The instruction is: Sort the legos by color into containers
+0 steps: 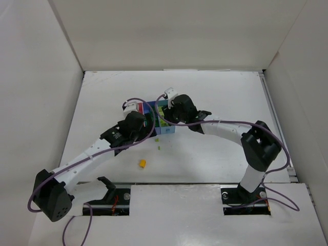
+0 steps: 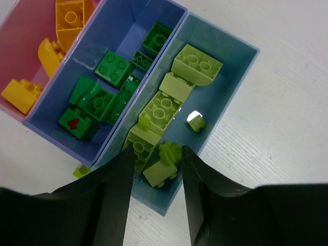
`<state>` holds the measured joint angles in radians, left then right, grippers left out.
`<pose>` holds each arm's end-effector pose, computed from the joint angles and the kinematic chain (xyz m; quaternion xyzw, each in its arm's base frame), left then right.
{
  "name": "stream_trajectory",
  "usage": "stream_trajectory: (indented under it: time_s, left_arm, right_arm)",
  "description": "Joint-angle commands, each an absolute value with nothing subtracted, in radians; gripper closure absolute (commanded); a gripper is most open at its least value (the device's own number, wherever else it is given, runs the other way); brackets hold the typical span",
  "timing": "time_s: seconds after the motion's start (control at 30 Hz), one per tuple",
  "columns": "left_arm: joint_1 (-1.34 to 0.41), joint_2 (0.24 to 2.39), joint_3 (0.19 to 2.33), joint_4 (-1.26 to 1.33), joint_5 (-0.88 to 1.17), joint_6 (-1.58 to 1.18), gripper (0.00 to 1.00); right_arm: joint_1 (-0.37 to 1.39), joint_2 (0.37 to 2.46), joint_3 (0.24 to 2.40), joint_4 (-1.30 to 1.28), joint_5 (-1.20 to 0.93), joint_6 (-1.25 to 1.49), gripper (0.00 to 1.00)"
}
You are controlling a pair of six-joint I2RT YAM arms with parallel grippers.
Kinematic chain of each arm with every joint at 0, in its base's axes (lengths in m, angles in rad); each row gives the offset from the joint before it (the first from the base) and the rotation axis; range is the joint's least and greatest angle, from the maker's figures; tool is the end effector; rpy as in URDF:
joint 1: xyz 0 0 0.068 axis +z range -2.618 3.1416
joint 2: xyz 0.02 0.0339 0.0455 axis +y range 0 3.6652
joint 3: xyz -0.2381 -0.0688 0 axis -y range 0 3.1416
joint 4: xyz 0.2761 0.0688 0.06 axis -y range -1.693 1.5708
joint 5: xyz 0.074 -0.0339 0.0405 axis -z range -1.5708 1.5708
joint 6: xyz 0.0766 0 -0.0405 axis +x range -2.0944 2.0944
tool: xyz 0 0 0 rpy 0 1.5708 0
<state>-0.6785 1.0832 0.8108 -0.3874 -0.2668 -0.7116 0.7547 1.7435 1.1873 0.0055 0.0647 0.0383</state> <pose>0.2520 -0.1772 0.2167 -0.0732 0.8890 -0.1875 0.4114 0.3351 0.3083 0.1745 -0.2910 0.8224 0.1624 0.4610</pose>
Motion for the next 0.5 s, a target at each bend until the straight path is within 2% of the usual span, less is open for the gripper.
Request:
stream_trajectory:
  time_s: [0.0,0.07,0.2,0.4,0.47]
  left_arm:
    - [-0.678,1.091,0.816,-0.356,-0.259,-0.706,0.0]
    - [-0.678,1.1,0.816,-0.356,-0.259,-0.695,0.0]
    - [-0.729,1.143,0.816,-0.347,-0.259,-0.684,0.01]
    - [-0.836,1.258,0.816,-0.304,-0.247,-0.698,0.11]
    - [-0.854,1.308,0.816,-0.285,-0.247,-0.698,0.19]
  right_arm:
    - [0.759,1.723,1.244,0.038,0.029,0.021,0.52]
    - [0.759,1.704,1.244,0.038,0.038,0.021,0.46]
    - [0.759,1.638,1.22,0.038,0.095,0.021,0.45]
    - [0.72,1.485,1.12,0.038,0.141,0.055,0.45]
    - [0.681,1.438,1.065,0.029,0.127,0.055,0.45]
